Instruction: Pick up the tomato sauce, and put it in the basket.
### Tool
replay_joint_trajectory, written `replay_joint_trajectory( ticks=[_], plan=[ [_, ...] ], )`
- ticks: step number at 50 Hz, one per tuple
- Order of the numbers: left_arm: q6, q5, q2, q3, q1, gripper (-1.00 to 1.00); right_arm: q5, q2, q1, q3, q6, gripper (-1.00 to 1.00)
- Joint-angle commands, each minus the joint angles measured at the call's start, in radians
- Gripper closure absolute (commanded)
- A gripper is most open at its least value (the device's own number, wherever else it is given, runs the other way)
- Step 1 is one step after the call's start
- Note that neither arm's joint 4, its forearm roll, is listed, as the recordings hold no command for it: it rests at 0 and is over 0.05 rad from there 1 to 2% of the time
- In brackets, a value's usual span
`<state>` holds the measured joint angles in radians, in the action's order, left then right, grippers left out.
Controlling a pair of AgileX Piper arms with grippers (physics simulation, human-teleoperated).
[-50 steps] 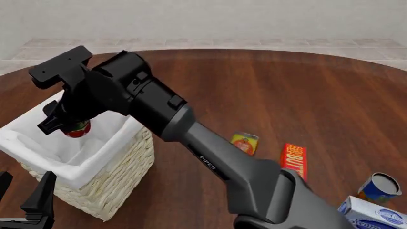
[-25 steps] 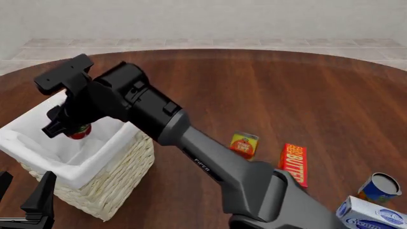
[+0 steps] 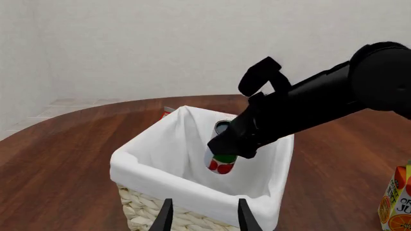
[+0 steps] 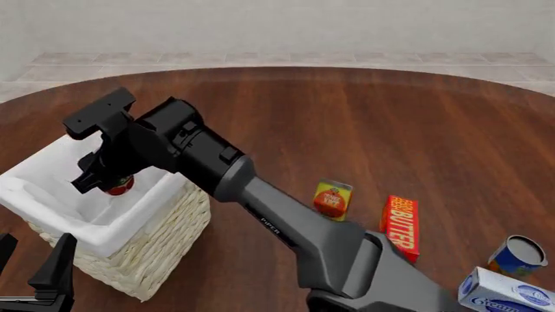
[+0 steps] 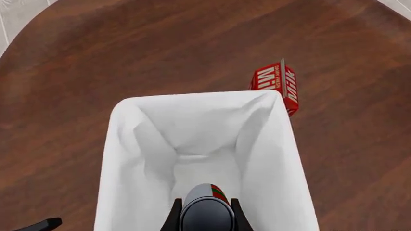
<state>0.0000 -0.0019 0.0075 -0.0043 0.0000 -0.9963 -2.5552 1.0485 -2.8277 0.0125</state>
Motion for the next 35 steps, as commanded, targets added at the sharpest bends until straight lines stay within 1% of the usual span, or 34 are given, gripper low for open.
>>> replay_joint_trajectory(
  ticks=[1,35],
  plan=[
    [0.0,0.0,0.0,0.0,0.0,-1.0,0.005,-0.018,-0.011,-0.003,-0.02,1.0],
    [0.0,0.0,0.0,0.0,0.0,-1.0,0.02,-0.082,-0.017,-0.003,-0.033,1.0]
  ],
)
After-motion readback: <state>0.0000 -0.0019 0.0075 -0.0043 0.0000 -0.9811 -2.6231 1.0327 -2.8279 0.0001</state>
